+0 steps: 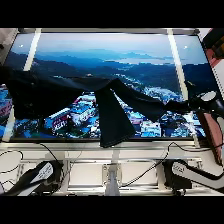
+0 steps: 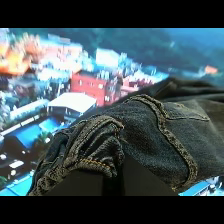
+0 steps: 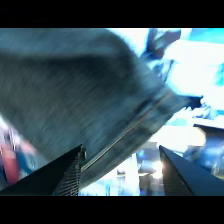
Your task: Fold the clothes and pants, and hang the long-sleeved shirts on hangers.
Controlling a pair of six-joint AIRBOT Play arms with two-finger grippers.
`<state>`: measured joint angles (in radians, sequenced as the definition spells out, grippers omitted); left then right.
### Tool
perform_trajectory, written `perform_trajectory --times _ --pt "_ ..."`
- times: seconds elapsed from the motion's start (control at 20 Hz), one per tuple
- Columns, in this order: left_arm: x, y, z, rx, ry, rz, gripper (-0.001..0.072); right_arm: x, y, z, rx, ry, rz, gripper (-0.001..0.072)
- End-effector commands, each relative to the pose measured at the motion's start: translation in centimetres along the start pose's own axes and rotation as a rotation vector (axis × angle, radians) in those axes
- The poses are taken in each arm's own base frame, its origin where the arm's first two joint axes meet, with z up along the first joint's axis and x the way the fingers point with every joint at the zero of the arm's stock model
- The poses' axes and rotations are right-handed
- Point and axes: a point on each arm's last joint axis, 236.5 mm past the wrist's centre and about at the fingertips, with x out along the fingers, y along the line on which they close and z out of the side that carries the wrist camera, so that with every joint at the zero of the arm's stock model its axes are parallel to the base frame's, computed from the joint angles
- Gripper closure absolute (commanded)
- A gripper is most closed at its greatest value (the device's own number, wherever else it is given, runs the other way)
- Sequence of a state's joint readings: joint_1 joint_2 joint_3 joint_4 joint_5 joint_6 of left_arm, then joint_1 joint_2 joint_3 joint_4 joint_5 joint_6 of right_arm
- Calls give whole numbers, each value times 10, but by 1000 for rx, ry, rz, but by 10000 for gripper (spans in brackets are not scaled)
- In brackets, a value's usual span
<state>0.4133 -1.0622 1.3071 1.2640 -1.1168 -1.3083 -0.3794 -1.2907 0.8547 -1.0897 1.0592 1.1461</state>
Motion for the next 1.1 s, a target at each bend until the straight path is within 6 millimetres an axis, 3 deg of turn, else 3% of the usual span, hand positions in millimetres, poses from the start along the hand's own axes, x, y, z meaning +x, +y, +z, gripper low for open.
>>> perform_trajectory --times 0.0,0.15,0.3,0.4,0.55,0.6,0.7,0.75,0.8,0.9,1.05 --pt "29 10 -16 -28 86 -6 641 2 -27 10 111 10 14 189" --pt "47 14 -25 -41 131 -12 640 21 -29 9 149 63 56 189" --pt "54 16 -28 -46 144 -14 640 44 -13 5 174 101 177 191" --pt "54 16 -27 -46 141 -13 640 49 1 14 179 72 256 210" --pt "54 16 -27 -47 141 -13 640 49 9 21 204 50 300 331" --pt "54 15 -26 -50 139 -19 640 48 12 18 195 64 312 351" --pt "54 8 -24 -65 131 -44 640 43 24 7 158 109 361 481" --pt "54 4 -22 -76 124 -64 640 39 31 1 132 130 392 624" --pt "53 -1 -20 -88 115 -83 640 34 38 -2 98 141 427 691" --pt "51 -12 -13 -113 87 -125 640 21 54 -2 20 124 492 691" --pt "32 -31 15 -139 -30 -194 640 -10 67 25 -69 5 488 692"
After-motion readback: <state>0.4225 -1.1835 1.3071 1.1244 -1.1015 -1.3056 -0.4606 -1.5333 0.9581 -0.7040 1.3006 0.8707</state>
